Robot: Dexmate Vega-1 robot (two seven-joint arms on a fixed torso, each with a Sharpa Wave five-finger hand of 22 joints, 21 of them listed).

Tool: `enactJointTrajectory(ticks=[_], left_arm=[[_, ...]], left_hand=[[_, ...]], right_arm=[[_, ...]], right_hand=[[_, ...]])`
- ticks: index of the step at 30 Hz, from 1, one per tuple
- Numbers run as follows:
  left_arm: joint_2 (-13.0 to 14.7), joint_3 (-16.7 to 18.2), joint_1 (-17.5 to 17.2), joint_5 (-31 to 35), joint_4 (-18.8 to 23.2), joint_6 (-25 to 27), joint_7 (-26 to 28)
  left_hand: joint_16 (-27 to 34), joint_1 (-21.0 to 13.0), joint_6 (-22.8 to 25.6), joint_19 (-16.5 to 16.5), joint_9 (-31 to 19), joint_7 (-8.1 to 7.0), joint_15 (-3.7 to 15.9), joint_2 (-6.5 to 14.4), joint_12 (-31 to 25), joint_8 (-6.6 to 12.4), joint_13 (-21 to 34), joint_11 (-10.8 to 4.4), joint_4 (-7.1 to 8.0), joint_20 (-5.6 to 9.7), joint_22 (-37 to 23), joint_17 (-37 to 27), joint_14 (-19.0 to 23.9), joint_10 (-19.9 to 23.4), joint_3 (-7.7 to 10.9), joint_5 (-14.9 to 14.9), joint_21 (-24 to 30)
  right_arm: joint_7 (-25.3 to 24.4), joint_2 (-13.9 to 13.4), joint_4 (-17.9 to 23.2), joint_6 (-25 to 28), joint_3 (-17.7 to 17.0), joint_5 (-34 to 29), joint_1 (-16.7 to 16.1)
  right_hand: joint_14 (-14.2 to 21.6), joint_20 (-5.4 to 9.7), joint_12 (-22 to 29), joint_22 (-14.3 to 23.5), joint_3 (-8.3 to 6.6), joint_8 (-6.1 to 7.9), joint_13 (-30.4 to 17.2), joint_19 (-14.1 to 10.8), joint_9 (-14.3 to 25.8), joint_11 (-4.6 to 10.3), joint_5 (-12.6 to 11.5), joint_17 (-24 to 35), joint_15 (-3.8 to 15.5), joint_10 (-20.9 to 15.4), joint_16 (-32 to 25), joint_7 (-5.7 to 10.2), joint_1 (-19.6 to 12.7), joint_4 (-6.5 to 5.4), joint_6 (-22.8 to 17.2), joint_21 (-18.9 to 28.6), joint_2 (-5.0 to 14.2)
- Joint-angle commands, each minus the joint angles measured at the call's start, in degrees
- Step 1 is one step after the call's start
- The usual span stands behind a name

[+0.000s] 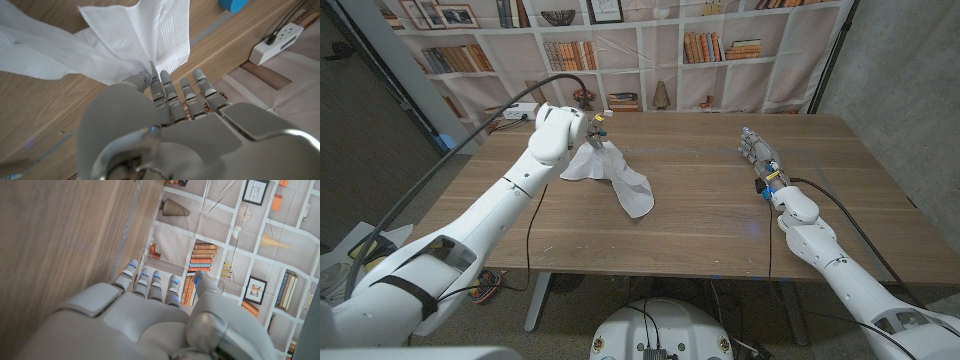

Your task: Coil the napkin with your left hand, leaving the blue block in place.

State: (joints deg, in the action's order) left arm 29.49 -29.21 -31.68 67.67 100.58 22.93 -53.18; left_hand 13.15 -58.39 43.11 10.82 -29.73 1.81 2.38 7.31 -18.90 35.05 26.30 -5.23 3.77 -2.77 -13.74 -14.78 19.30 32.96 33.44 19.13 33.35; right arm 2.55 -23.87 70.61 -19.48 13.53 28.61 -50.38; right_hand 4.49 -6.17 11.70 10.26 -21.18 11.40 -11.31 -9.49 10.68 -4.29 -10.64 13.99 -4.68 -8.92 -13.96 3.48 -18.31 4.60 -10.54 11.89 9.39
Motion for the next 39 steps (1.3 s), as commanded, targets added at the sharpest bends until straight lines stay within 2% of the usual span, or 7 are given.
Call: enactJointTrajectory(ticks=[1,5,12,15,18,25,39], left_arm=[[2.7,-4.9,4.5,-26.3,-4.7,5.5,10.6],[3.4,-9.3,4.5,-22.9,-4.9,5.5,18.0],[3.3,-16.9,3.3,-9.7,-5.9,7.7,32.4],[3.1,-20.3,3.3,-2.2,-7.3,9.4,35.6],[2.7,-22.2,3.3,2.6,-8.8,10.0,36.7],[1.7,-24.3,4.2,9.9,-11.5,10.3,33.7],[2.0,-21.5,2.2,13.0,-9.8,9.2,35.0]], left_hand=[[0.8,-5.8,1.9,1.6,1.0,-0.85,4.42,2.7,-1.6,1.08,0.8,-1.21,-2.16,-0.03,0.0,-0.1,2.3,2.8,-0.1,-3.3,1.5],[1.0,-5.7,2.4,2.8,3.7,-4.99,5.99,0.9,-2.1,-1.19,0.8,-1.94,-4.57,0.22,0.4,0.7,4.4,2.9,-1.59,-6.7,2.7],[0.9,-1.7,-13.3,2.3,11.6,-12.97,6.59,-3.4,2.1,-14.81,-1.8,-4.26,-8.35,0.57,1.7,1.6,3.1,-4.2,-9.1,-9.4,4.0],[-0.9,3.2,-20.6,0.9,14.7,-12.17,5.7,-7.1,4.9,-20.8,-3.0,-5.03,-8.03,0.51,2.4,2.3,-0.5,-10.7,-14.13,-7.9,3.7],[-2.1,8.8,-33.9,-1.7,17.5,-8.18,2.49,-10.2,7.3,-25.58,-3.8,-1.62,-6.37,-1.78,2.7,2.7,-5.2,-19.3,-18.92,-5.5,2.3],[-2.5,12.4,-50.0,-8.0,18.9,-1.01,-4.27,-13.4,8.2,-25.17,-4.9,6.64,-4.64,-7.14,2.6,2.3,-14.8,-33.7,-24.72,-1.6,-1.5],[-1.4,15.1,-48.0,-8.2,18.9,-0.93,-5.41,-14.8,6.4,-23.38,-5.2,6.51,-3.18,-8.14,2.6,2.2,-16.2,-33.2,-28.49,0.9,-2.5]], right_arm=[[0.0,-0.3,0.7,0.2,-0.2,0.0,-0.5],[0.2,-0.5,0.8,0.4,-0.1,0.1,-0.5],[0.1,-0.4,0.6,0.3,-0.2,0.1,-0.6],[-0.1,-0.5,0.7,0.5,-0.3,0.2,-0.8],[-0.1,-0.6,0.7,0.6,-0.3,0.1,-0.7],[0.0,-0.4,0.1,0.6,-0.2,0.1,-0.2],[-0.4,-0.4,0.5,0.9,-0.2,-0.2,-0.2]], right_hand=[[0.7,-0.25,0.1,0.2,-0.12,-0.18,-0.3,-0.5,0.1,-0.44,0.1,0.0,-0.14,-0.4,-0.3,-0.18,0.0,-0.26,-0.4,0.1,-0.48],[0.8,-0.31,0.1,0.2,-0.06,-0.18,-0.3,-0.6,0.1,-0.16,0.1,0.0,-0.13,-0.4,-0.3,-0.15,0.0,-0.24,-0.5,0.1,-0.63],[0.9,-0.42,0.1,0.2,0.03,-0.2,-0.3,-0.6,0.1,-0.14,0.1,0.0,-0.19,-0.4,-0.3,-0.16,0.1,-0.16,-0.4,0.1,-0.88],[0.9,-0.46,0.1,0.2,0.06,-0.2,-0.3,-0.7,0.1,-0.11,0.2,0.0,-0.21,-0.4,-0.3,-0.14,0.1,-0.13,-0.4,0.2,-0.95],[0.9,-0.5,0.1,0.2,0.08,-0.21,-0.3,-0.7,0.1,-0.06,0.2,-0.1,-0.19,-0.4,-0.4,-0.16,0.1,-0.11,-0.4,0.2,-1.0],[1.0,-0.56,0.1,0.2,0.1,-0.14,-0.3,-0.7,0.1,-0.21,0.2,-0.1,-0.22,-0.5,-0.4,-0.28,0.1,-0.04,-0.6,0.2,-1.05],[1.4,-0.65,0.1,0.2,0.1,-0.04,-0.3,-0.9,0.1,-0.26,0.2,-0.1,-0.18,-0.7,-0.4,-0.35,0.1,0.01,-0.9,0.2,-0.97]])
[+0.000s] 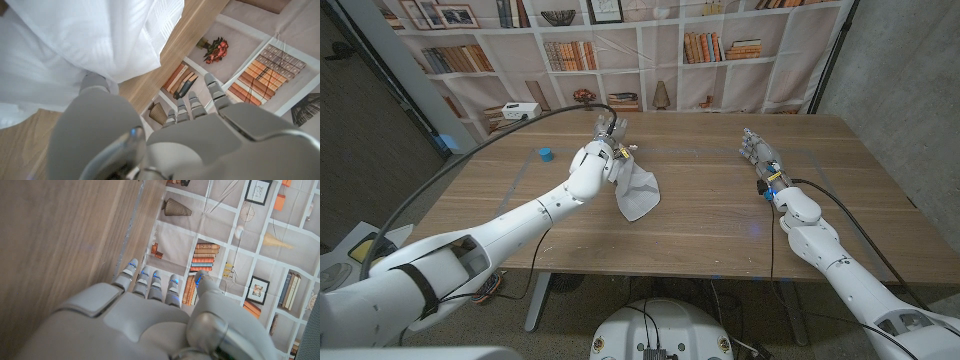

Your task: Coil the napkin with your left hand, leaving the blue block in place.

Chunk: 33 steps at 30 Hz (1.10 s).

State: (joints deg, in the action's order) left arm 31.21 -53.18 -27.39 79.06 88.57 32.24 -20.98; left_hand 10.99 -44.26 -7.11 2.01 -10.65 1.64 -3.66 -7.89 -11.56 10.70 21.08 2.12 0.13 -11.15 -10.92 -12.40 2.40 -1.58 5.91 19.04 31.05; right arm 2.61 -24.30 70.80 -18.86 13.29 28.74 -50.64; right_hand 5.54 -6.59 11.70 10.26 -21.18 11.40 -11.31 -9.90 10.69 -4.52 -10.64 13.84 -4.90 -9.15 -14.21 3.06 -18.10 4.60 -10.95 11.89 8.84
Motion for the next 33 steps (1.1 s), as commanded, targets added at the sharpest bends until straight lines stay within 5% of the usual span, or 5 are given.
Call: enactJointTrajectory(ticks=[1,11,17,22,33], left_arm=[[0.5,3.3,-2.2,0.9,3.3,-0.2,2.4],[1.2,17.0,-0.3,-23.4,11.0,-4.8,-16.2],[1.4,22.0,-1.9,-33.2,13.7,0.1,-11.7],[2.7,12.9,-4.1,-13.0,14.5,7.9,4.9],[6.8,6.3,0.1,3.4,11.0,-0.8,5.1]], left_hand=[[0.8,1.0,2.6,0.8,-0.2,-0.82,0.75,0.5,-1.1,1.08,-0.1,-1.05,0.54,0.37,-0.2,-0.2,0.8,1.5,-1.09,1.2,-0.2],[0.4,-11.8,10.3,2.3,0.0,-5.28,3.2,11.5,-2.5,1.86,-1.6,-3.55,-4.3,2.82,0.1,0.8,1.1,3.4,5.32,2.7,-0.7],[1.0,-18.5,16.4,1.0,-0.1,-2.94,1.86,16.9,-3.4,2.36,-2.7,-2.22,-8.65,0.91,-0.2,0.8,2.3,5.6,11.13,-0.9,-1.3],[3.3,-10.3,26.5,7.8,-0.3,-8.0,8.8,10.5,-5.9,3.46,-4.1,-9.56,-6.31,5.42,-0.3,1.1,12.2,16.2,6.61,-6.5,1.7],[2.8,-7.0,26.2,11.9,-0.7,-11.9,10.5,5.8,-5.7,1.58,-3.8,-10.78,-4.85,8.38,-0.5,0.7,13.1,17.9,0.61,1.0,2.8]], right_arm=[[-0.4,0.0,0.3,0.3,0.1,-0.3,0.1],[-0.5,0.0,0.7,0.1,0.2,-0.4,0.1],[-0.7,-0.2,1.3,0.4,0.2,-0.5,-0.2],[-0.6,-0.3,1.6,0.4,0.2,-0.4,-0.3],[-0.9,-0.3,2.0,0.4,0.2,-0.6,-0.4]], right_hand=[[0.3,-0.25,0.2,0.2,0.1,-0.04,-0.3,-0.5,0.1,0.0,0.2,0.0,0.06,-0.5,-0.2,0.07,-0.1,0.0,-0.5,0.2,-0.41],[0.4,-0.22,0.1,0.2,0.13,-0.06,-0.3,-0.5,0.1,0.06,0.2,0.0,0.07,-0.5,-0.2,0.05,-0.1,-0.03,-0.5,0.2,-0.35],[0.4,-0.24,0.1,0.2,0.12,-0.08,-0.3,-0.5,0.1,0.09,0.2,0.0,0.06,-0.5,-0.2,0.03,-0.1,0.0,-0.5,0.2,-0.33],[0.4,-0.26,0.1,0.2,0.12,-0.07,-0.3,-0.5,0.1,0.08,0.2,0.0,0.01,-0.5,-0.2,0.03,-0.1,0.01,-0.6,0.2,-0.31],[0.5,-0.19,0.1,0.2,0.14,-0.09,-0.3,-0.6,0.1,0.04,0.2,0.0,0.01,-0.6,-0.2,-0.02,-0.1,0.04,-0.6,0.2,-0.31]])
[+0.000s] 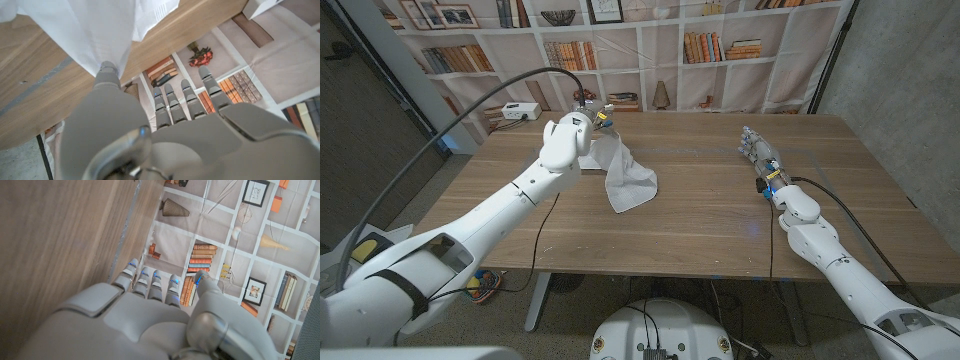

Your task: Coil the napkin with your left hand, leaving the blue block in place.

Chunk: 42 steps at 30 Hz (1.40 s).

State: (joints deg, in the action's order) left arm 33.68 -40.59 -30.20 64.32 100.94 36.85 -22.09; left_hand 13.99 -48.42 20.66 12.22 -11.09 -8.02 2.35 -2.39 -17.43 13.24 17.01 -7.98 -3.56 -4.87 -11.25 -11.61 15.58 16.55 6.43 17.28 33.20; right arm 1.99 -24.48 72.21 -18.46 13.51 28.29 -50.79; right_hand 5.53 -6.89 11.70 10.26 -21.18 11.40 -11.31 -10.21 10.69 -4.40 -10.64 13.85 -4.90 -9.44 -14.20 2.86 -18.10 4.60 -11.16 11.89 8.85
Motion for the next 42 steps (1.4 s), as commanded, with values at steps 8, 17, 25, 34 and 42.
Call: enactJointTrajectory(ticks=[8,17,25,34,42], left_arm=[[5.0,-11.6,5.3,37.3,-12.1,-9.7,22.2],[1.7,-15.7,10.6,43.0,-22.9,-13.1,30.3],[-5.9,-21.2,14.7,44.7,-41.1,-3.8,41.3],[-3.4,-16.3,8.6,25.7,-26.2,-3.7,41.5],[3.4,-9.3,2.3,22.0,-3.8,-6.0,13.9]], left_hand=[[-0.9,-1.7,-8.1,4.4,-0.4,-3.55,7.84,-1.7,1.1,-2.83,0.5,-1.66,-0.24,6.25,-0.4,-0.1,-0.2,-0.6,-3.96,6.3,1.8],[-3.1,7.2,-16.7,2.2,-0.3,3.09,3.15,-5.5,4.4,-3.06,0.8,0.96,4.36,5.31,-0.3,-0.1,-7.2,-8.5,-12.65,10.2,0.2],[-3.3,8.4,-23.6,0.2,-0.2,7.68,-0.11,-5.1,5.5,-3.24,0.9,4.25,5.74,3.22,-0.1,0.1,-11.3,-13.5,-16.32,11.8,-1.6],[-0.3,-5.8,-1.1,5.1,-0.3,-4.67,9.94,11.5,-0.8,3.15,0.4,-3.8,3.78,7.06,-0.1,0.5,2.0,3.8,-10.59,10.6,0.5],[-1.4,-0.7,7.9,2.3,-0.3,-4.81,9.34,13.1,-0.2,3.89,0.1,-3.72,8.94,4.19,0.1,0.1,2.0,6.1,-10.73,6.8,-0.4]], right_arm=[[-0.5,-0.3,1.0,-0.2,-0.2,0.1,-0.9],[-0.8,-0.8,2.1,-0.3,-0.4,-0.2,-1.7],[-2.0,-1.5,4.0,0.1,-1.0,0.0,-3.3],[-3.5,-2.0,5.5,1.1,-1.4,0.1,-4.5],[-3.8,-1.9,6.1,1.8,-1.0,-0.1,-4.2]], right_hand=[[0.7,0.06,0.1,0.2,0.18,-0.09,-0.3,-0.3,0.1,-0.09,0.2,0.0,-0.04,-0.3,-0.2,0.22,0.0,0.02,-0.4,0.2,-0.33],[0.8,-0.01,0.1,0.2,0.2,-0.11,-0.3,-0.4,0.1,-0.07,0.2,0.0,-0.01,-0.4,-0.3,0.23,0.0,0.06,-0.4,0.2,-0.36],[0.9,-0.04,0.1,0.2,0.26,-0.12,-0.3,-0.5,0.1,-0.1,0.2,-0.1,0.0,-0.4,-0.3,0.25,0.0,0.12,-0.4,0.3,-0.48],[0.9,0.05,0.1,0.2,0.28,-0.12,-0.3,-0.5,0.1,-0.19,0.3,0.0,0.01,-0.6,-0.2,0.25,0.1,0.09,-0.5,0.2,-0.44],[0.8,0.18,0.1,0.2,0.13,-0.12,-0.3,-0.5,0.1,-0.04,0.2,0.0,0.14,-0.6,-0.3,0.28,0.1,-0.08,-0.5,0.2,0.04]])
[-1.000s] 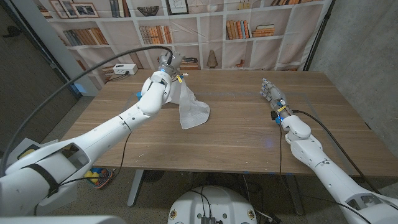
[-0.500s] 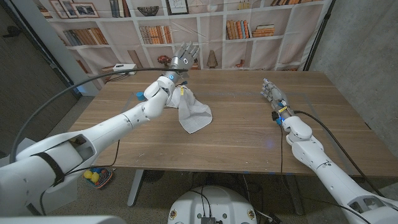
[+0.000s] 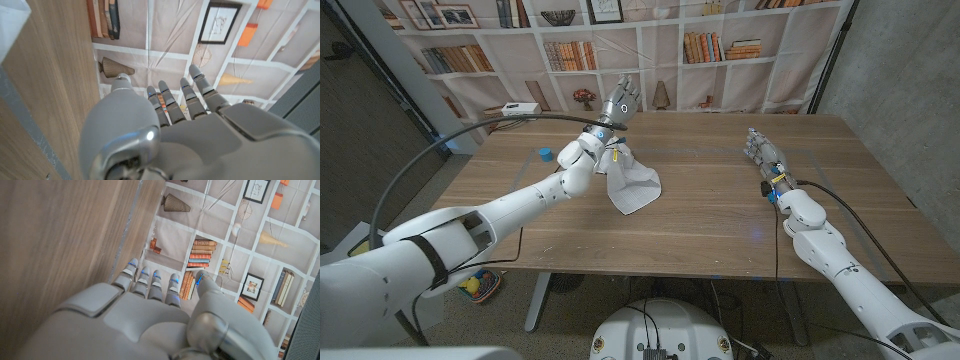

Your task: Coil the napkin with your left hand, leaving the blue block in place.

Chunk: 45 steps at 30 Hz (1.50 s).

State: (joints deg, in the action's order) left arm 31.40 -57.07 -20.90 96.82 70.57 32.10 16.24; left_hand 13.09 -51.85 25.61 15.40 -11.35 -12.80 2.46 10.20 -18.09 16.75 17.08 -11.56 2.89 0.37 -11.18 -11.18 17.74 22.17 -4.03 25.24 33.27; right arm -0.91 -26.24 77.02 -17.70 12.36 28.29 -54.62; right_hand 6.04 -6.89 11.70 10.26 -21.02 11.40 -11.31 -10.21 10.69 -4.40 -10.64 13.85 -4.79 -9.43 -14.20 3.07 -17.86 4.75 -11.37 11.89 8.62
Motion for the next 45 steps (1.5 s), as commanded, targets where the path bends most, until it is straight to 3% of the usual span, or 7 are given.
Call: enactJointTrajectory(ticks=[1,3,9,15,35,39,45], left_arm=[[5.5,7.6,-7.2,-10.2,26.8,-1.6,-25.2],[6.1,9.5,-8.2,-10.0,28.7,-1.2,-31.3],[6.3,15.8,-10.4,-15.5,30.9,-1.7,-37.1],[8.1,19.9,-10.9,-21.5,33.4,-3.6,-42.3],[13.8,25.3,-14.5,-36.5,47.2,-17.3,-51.5],[14.9,24.4,-13.3,-34.5,49.6,-19.0,-57.6],[14.7,22.4,-10.5,-31.3,50.3,-22.8,-66.8]], left_hand=[[-0.6,4.1,4.5,-1.5,-0.1,-0.04,8.39,1.2,0.9,0.44,0.1,0.11,3.99,-1.58,0.0,-0.4,-0.6,0.1,0.18,-1.6,-0.7],[-0.9,6.0,6.5,-3.3,0.0,0.0,6.78,2.4,1.6,0.05,0.1,1.3,6.65,-3.32,-0.3,-0.7,-1.9,-1.0,3.3,-2.1,-1.2],[-0.7,11.2,6.2,-5.2,0.0,0.19,5.89,1.9,1.8,-1.84,0.3,1.93,8.51,-3.95,-0.8,-1.2,-2.7,-1.2,8.2,-2.7,-1.2],[-1.8,16.2,4.9,-5.4,0.3,0.23,4.54,-7.2,3.0,-4.54,0.1,1.28,4.66,-3.98,0.2,0.0,-4.6,-2.7,3.23,-5.3,-2.2],[-2.6,8.3,3.1,-7.6,0.2,0.05,1.5,-12.8,5.6,-5.54,-0.6,2.65,-0.89,-7.06,0.5,0.4,-8.9,-8.5,1.56,-4.5,-4.6],[-2.8,4.1,-5.0,-8.7,0.1,0.33,-1.77,-14.9,6.6,-7.06,-0.8,4.82,-2.97,-8.25,0.4,0.3,-13.7,-14.0,-0.28,-2.6,-6.3],[-2.9,4.1,-15.2,-10.4,0.1,0.33,-5.74,-16.7,6.9,-7.02,-1.3,7.77,-2.9,-9.98,0.4,0.3,-19.2,-19.7,-3.98,-0.1,-8.4]], right_arm=[[-0.9,-0.2,1.2,1.1,0.2,-0.1,-0.4],[-0.6,0.1,1.0,1.0,0.5,0.0,-0.2],[-0.2,0.2,1.0,1.2,0.9,0.0,-0.2],[-0.6,0.2,1.8,1.3,0.9,-0.1,-0.7],[-4.4,-0.6,7.5,2.4,0.3,-0.7,-4.7],[-5.1,-0.6,8.8,2.3,0.2,-0.7,-5.7],[-6.2,-0.7,10.6,2.2,0.1,-0.8,-7.5]], right_hand=[[0.3,0.17,0.1,0.2,-0.04,-0.11,-0.3,-0.5,0.1,-0.08,0.2,0.0,0.05,-0.6,-0.3,0.09,-0.1,-0.24,-0.3,0.2,0.29],[0.3,0.19,0.2,0.2,-0.07,-0.12,-0.3,-0.5,0.1,-0.14,0.2,0.0,0.03,-0.6,-0.3,0.07,-0.2,-0.23,-0.3,0.2,0.33],[0.3,0.3,0.1,0.2,-0.08,-0.11,-0.3,-0.4,0.1,-0.08,0.2,0.0,0.07,-0.6,-0.3,0.06,-0.2,-0.23,-0.4,0.2,0.35],[0.3,0.32,0.1,0.2,-0.09,-0.12,-0.3,-0.4,0.1,-0.1,0.2,0.0,0.04,-0.6,-0.2,0.1,-0.2,-0.26,-0.4,0.2,0.37],[0.2,0.44,0.1,0.2,-0.26,-0.14,-0.3,-0.4,0.1,0.13,0.1,0.1,0.23,-0.8,-0.2,0.13,-0.2,-0.43,-0.4,0.1,0.77],[0.2,0.51,0.1,0.2,-0.33,-0.16,-0.3,-0.4,0.1,0.13,0.1,0.1,0.14,-0.7,-0.3,0.11,-0.2,-0.49,-0.4,0.1,0.9],[0.2,0.74,0.1,0.2,-0.43,-0.17,-0.3,-0.5,0.1,0.08,0.0,0.2,0.19,-0.7,-0.3,0.19,-0.2,-0.61,-0.3,0.2,1.1]])
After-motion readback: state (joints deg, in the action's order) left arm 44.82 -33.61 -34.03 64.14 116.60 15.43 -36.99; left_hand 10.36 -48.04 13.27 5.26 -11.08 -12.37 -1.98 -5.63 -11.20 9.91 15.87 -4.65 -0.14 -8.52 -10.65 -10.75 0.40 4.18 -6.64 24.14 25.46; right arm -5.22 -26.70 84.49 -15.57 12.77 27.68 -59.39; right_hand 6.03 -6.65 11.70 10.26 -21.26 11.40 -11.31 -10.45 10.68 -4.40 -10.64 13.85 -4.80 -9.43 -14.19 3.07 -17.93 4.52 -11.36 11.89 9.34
